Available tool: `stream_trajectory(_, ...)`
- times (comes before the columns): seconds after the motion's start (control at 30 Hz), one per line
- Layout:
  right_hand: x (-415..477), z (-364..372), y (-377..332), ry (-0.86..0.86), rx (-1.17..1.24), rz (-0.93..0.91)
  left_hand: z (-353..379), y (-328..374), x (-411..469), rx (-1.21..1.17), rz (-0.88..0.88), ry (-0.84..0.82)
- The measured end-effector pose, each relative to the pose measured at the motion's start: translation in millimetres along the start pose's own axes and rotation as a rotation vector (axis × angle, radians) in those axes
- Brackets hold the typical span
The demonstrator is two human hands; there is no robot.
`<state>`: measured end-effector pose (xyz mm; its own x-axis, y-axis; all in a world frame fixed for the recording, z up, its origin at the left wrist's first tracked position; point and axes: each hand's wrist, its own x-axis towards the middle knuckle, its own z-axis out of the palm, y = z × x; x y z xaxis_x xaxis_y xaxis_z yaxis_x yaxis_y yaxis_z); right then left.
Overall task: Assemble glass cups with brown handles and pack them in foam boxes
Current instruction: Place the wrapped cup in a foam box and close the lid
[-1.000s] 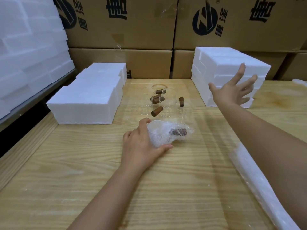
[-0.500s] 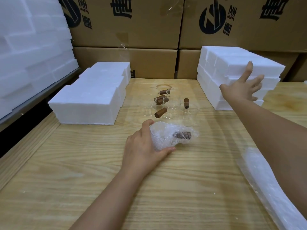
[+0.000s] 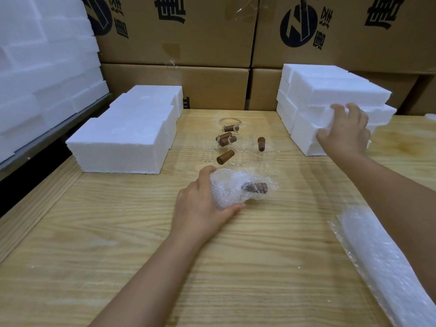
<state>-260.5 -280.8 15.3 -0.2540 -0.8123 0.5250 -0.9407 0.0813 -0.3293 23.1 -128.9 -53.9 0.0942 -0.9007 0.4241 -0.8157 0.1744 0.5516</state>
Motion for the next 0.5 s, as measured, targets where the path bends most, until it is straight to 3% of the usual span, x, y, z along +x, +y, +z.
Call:
stream_trajectory(0.3, 2, -7, 1, 0.031, -0.223, -0.126, -1, 0, 0, 0.012, -0.005, -0.009)
stream_trajectory(0.5, -10, -19, -1, 0.075, -0.224, -0.213, -1, 0, 2, 0.054, -0.047, 0.020)
